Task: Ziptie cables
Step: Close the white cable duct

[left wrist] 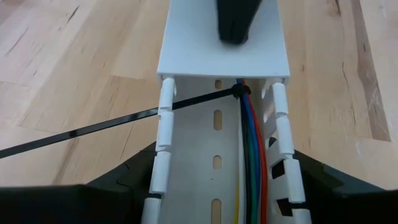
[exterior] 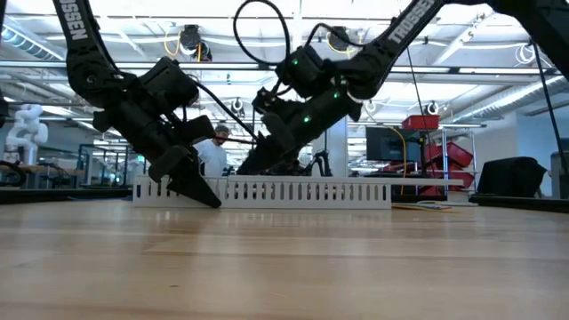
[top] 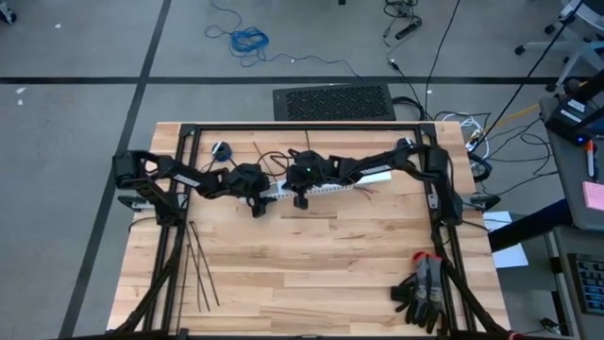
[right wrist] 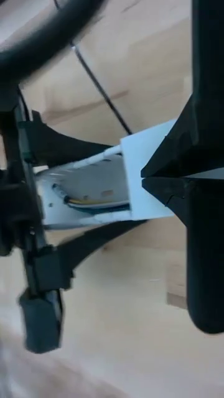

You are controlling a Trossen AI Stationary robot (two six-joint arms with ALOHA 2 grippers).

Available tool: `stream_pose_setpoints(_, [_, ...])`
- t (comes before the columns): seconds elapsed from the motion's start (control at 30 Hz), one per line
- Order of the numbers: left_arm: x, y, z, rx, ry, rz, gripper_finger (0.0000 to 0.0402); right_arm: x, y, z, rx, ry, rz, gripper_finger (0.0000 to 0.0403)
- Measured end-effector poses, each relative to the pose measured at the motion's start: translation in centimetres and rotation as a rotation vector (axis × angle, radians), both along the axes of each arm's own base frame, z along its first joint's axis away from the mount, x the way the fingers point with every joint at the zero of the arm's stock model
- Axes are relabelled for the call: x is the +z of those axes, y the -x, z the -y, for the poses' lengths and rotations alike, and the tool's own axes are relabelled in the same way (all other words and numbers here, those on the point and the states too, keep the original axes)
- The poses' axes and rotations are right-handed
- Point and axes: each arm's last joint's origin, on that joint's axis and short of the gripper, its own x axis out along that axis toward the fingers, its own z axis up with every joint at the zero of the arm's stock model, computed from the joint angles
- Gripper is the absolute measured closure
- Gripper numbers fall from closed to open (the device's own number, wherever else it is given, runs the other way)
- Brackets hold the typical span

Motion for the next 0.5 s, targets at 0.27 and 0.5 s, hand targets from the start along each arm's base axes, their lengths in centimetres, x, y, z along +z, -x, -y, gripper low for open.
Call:
stream_pose_setpoints(0.27, [0.0, 0.0, 0.0, -0.004, 0.001, 0.001, 0.0157, -1.4, -1.2, -0.4, 0.024, -0.050, 0.105, 0.0403])
stream_pose_setpoints(0.5, [0.0, -0.1, 0.1, -0.013, 0.012, 0.006, 0.0157, 3.8, -0.4, -2.8, 0.037, 0.152, 0.126, 0.0403])
